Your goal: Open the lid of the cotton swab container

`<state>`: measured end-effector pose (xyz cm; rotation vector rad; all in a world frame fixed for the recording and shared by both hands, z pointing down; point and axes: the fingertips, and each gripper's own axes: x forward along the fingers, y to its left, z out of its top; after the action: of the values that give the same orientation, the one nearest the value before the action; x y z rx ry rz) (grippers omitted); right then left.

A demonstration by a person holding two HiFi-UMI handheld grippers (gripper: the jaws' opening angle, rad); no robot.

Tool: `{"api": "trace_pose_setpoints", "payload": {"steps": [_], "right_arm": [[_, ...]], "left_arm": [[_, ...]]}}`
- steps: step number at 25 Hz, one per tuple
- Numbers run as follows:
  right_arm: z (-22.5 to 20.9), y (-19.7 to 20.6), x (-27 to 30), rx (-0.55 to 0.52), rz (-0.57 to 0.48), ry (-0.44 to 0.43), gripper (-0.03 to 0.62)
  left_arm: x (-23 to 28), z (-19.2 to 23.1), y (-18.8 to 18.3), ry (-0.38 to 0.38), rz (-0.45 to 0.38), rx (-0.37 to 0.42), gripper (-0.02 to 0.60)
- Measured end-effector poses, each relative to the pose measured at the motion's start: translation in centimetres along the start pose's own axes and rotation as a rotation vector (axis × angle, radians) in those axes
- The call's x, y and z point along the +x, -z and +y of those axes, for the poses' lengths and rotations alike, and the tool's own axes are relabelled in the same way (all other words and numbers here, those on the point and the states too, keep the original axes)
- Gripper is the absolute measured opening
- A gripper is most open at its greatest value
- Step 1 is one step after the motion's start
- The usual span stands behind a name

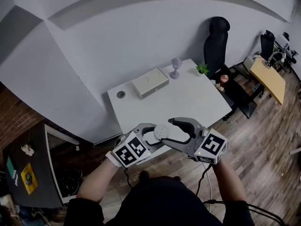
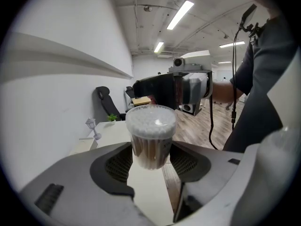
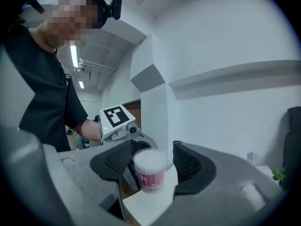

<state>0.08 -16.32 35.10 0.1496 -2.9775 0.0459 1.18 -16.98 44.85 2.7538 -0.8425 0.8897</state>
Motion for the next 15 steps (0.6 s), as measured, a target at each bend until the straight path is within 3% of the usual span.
{"api": "trace_pose_setpoints", "payload": {"steps": [6, 13, 15], "right_arm": [[1.0, 2.9, 0.6, -0.070, 0.117, -0.079, 0.291], [0.5, 4.3, 1.2, -0.112, 0.151, -0.090, 0.288], [0.3, 4.4, 1.2, -0.130, 0.152, -0.093, 0.255]], "left_arm": [[0.2, -0.6, 0.1, 0.035, -0.009, 0.021, 0.245], [0.9, -0.8, 0.2, 0.072, 0.007, 0.025, 0.245], [1.1, -0.9, 0.2, 0.080, 0.011, 0.026, 0.245]]}}
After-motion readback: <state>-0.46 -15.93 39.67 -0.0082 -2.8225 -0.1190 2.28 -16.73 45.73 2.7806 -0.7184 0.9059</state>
